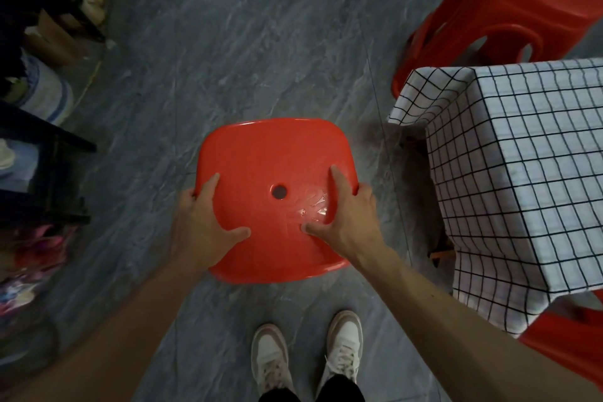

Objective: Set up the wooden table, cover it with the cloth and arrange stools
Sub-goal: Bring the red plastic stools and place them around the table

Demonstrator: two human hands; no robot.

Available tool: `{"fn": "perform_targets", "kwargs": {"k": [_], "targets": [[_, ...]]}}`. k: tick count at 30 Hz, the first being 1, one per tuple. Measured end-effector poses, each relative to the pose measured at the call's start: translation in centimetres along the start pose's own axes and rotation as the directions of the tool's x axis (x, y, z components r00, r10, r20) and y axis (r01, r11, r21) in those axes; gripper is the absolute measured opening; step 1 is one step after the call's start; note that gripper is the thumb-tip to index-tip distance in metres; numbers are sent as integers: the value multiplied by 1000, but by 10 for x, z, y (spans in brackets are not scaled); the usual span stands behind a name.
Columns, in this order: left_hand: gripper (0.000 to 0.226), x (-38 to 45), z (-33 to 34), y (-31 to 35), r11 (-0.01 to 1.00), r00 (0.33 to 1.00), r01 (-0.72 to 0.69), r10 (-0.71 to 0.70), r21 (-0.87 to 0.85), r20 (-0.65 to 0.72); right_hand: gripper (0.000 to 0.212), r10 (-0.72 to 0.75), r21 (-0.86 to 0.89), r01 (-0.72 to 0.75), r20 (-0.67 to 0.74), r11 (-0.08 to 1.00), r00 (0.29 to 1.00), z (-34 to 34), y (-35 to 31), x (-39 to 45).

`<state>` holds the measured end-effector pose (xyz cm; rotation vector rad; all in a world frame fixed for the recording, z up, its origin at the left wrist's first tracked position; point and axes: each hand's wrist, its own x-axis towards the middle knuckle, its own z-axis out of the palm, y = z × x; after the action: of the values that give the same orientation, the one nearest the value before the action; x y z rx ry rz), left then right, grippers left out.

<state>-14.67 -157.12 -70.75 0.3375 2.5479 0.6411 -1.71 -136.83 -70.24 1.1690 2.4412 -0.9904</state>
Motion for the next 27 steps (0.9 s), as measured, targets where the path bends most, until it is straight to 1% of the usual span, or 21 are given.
{"fn": "perform_targets", "kwargs": {"k": [4, 8, 13, 19, 22, 24, 27], "targets": [[120, -7, 0, -1, 1000, 1000, 11, -11, 18, -7, 124, -7, 0, 7, 9, 1000, 1000, 1, 1, -4], [118, -9, 0, 2, 999, 999, 47, -47, -2, 21, 122, 3, -6, -3, 33, 1000, 999, -3, -1, -6], [106, -23, -4, 12, 996, 1000, 22, -21, 82, -13, 109, -21, -19, 21, 39, 1000, 999, -21, -5, -17], [97, -58, -48, 52, 996, 1000, -23, 22, 87, 21, 97, -64, -65, 67, 40, 996, 997, -78, -21, -57], [92, -79, -83, 76, 992, 998, -62, 63, 107, -4, 89, -119, -121, 124, 50, 985, 992, -117, -31, -86], [94, -101, -108, 96, 991, 998, -62, 65, 120, -20, 86, -162, -154, 170, 61, 973, 985, -145, -38, -108], [95, -129, -136, 130, 995, 997, -63, 66, 77, -41, 84, -217, -196, 226, 65, 954, 974, -179, -49, -142]]}}
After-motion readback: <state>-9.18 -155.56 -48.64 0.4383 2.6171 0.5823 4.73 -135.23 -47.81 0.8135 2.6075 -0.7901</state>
